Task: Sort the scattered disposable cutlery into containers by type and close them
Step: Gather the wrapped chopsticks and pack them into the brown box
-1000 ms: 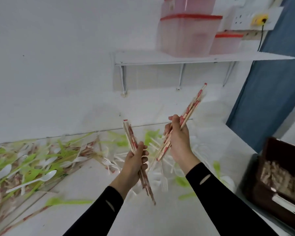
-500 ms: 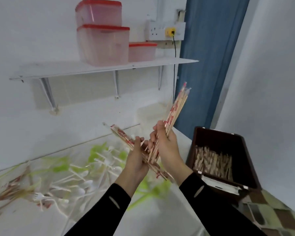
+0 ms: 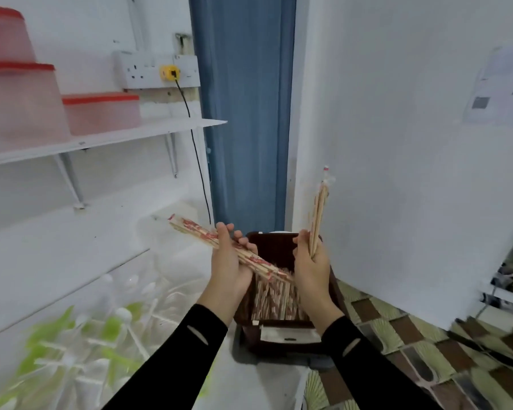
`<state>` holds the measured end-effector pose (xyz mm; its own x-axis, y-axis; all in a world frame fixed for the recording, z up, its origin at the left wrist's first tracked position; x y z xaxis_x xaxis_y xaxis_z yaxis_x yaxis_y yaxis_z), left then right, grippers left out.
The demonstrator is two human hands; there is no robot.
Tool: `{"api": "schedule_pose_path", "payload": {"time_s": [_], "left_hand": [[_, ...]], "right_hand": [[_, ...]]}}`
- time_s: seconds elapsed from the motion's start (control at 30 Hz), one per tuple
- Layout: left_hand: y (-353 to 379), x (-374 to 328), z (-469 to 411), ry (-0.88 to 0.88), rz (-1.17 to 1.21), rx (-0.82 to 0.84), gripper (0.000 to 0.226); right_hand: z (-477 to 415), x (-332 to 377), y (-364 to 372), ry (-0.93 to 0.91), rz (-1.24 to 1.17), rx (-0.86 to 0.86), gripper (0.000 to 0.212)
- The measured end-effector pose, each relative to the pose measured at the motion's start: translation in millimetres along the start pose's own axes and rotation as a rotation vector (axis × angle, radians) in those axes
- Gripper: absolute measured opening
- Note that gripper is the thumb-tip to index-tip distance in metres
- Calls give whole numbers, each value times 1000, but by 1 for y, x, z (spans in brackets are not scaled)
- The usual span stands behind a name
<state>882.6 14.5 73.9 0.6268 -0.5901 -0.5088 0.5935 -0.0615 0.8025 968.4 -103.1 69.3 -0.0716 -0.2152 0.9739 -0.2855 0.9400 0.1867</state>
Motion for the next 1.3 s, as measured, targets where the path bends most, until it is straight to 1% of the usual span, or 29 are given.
{"api": "schedule_pose_path", "payload": {"time_s": [0.1, 0.2, 0.27, 0.37, 0.43, 0.5, 0.57, 0.67, 0.77, 0.83, 0.93, 1.07, 1.2, 1.23, 1.3], "left_hand": [[8, 34, -3, -55, -48, -5, 24], [7, 77, -5, -159, -236, 21, 21], [3, 92, -10, -200, -355, 56, 21], [-10, 98, -26, -162, -569, 78, 18], [-22, 100, -36, -111, -742, 90, 14], [-33, 103, -46, -64, -899, 84, 12], [-38, 107, -52, -75, -998, 78, 18], [-42, 111, -58, -124, -1070, 61, 25], [-50, 118, -65, -154, -1185, 96, 34], [-51, 118, -66, -151, -1224, 110, 30], [-51, 116, -65, -144, -1259, 106, 24], [-56, 119, -73, -106, -1323, 112, 36], [-55, 117, -72, -49, -1403, 116, 70], [-54, 115, -69, -48, -1431, 112, 71], [-48, 108, -60, -30, -1495, 123, 62]], "right_hand": [[-16, -14, -7, 54, -34, -63, 30], [-26, -26, -9, 57, -25, -81, 32], [-32, -35, -13, 62, 40, -57, 30], [-43, -61, -24, 160, 241, 55, 25], [-46, -79, -25, 220, 415, 165, 22], [-45, -90, -20, 231, 579, 295, 18], [-47, -100, -15, 257, 670, 359, 25], [-50, -112, -16, 340, 719, 377, 36], [-47, -108, -18, 367, 756, 354, 33], [-47, -104, -19, 364, 760, 335, 35], [-46, -98, -22, 344, 775, 295, 46], [-42, -94, -23, 316, 813, 330, 57], [-38, -98, -20, 332, 940, 415, 68], [-37, -99, -20, 332, 963, 433, 69], [-36, -98, -20, 311, 990, 443, 64]]}}
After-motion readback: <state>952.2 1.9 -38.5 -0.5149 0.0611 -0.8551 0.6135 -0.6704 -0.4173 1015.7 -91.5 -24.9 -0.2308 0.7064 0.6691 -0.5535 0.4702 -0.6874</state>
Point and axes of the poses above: each hand's wrist, its own z-axis away from the middle knuckle, its own y-axis out of the palm, x = y × z, the point moved 4 cm from there along -z, towards the middle knuckle, and after that the axes turned 6 degrees about -x, right-handed, at the moved point
